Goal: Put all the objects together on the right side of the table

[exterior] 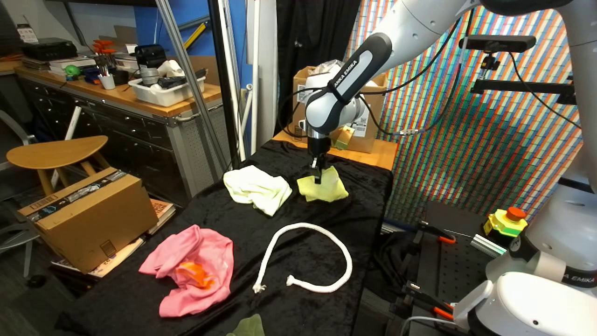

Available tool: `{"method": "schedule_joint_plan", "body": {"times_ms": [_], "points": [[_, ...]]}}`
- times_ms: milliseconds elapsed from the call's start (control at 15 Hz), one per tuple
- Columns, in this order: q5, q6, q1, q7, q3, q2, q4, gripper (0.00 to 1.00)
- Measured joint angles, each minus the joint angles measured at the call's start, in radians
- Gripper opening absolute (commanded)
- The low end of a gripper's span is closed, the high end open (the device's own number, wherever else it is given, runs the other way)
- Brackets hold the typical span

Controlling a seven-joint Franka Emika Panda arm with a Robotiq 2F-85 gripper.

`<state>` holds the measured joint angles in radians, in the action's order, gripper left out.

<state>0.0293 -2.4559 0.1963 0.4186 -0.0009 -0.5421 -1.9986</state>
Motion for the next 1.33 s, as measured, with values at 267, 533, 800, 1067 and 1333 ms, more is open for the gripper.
{"method": "schedule_joint_plan", "body": {"times_ms": [267, 533, 800, 1067, 1333], "points": [[0.018, -0.097, 0.000, -0.023, 0.013, 0.073, -0.054, 0.11], [0.024, -0.161, -0.017, -0.053, 0.037, 0.133, -0.083, 0.10], [0.003, -0.161, -0.075, -0.099, 0.040, 0.168, -0.076, 0.11], [-0.048, -0.162, -0.141, -0.198, 0.035, 0.168, -0.033, 0.10], [-0.091, -0.215, -0.207, -0.367, 0.002, 0.119, 0.039, 0.10]]}}
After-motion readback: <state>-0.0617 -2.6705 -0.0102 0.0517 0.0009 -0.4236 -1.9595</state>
